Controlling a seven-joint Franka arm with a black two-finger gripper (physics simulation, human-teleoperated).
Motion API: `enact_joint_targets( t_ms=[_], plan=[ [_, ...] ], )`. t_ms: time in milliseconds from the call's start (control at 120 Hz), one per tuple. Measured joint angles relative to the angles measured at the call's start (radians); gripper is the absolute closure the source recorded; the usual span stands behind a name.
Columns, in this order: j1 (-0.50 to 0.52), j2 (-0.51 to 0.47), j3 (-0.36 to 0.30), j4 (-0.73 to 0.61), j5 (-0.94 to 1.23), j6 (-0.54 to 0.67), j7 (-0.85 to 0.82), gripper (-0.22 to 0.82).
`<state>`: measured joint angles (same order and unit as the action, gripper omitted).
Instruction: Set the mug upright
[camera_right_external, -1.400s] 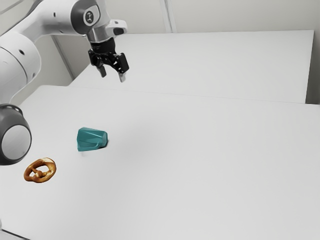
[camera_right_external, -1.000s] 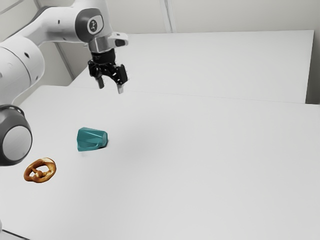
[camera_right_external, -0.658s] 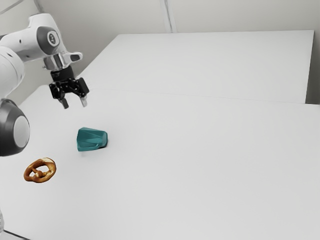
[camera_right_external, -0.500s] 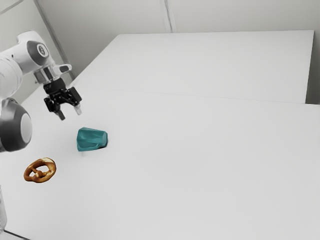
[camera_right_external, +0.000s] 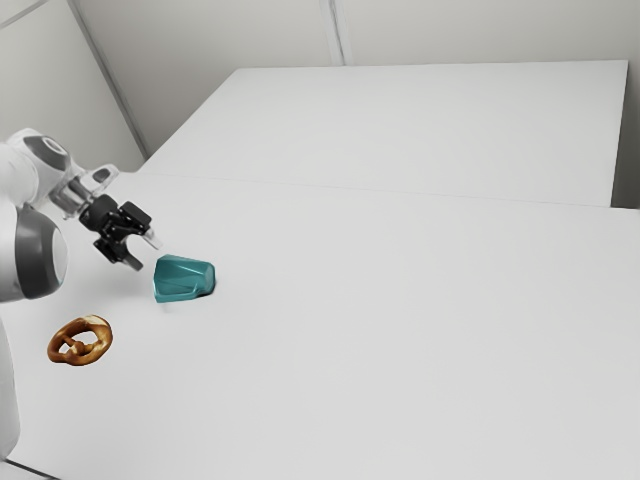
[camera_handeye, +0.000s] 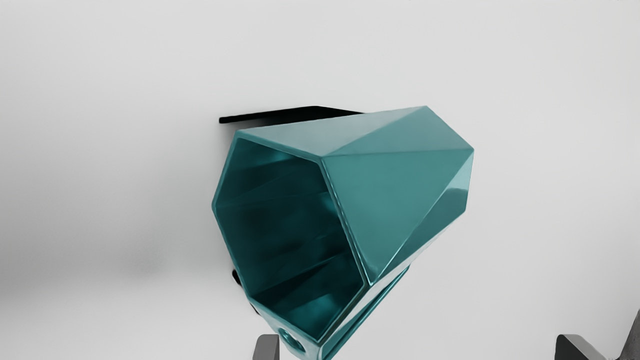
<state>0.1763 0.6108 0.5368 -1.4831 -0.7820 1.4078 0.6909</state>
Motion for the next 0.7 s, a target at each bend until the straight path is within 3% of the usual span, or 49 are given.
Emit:
enact_joint_targets(
  t_ms=[700],
  plan=[
    [0.008, 0.07, 0.001, -0.056, -0.226, 0.017, 0.189, 0.0]
  ],
)
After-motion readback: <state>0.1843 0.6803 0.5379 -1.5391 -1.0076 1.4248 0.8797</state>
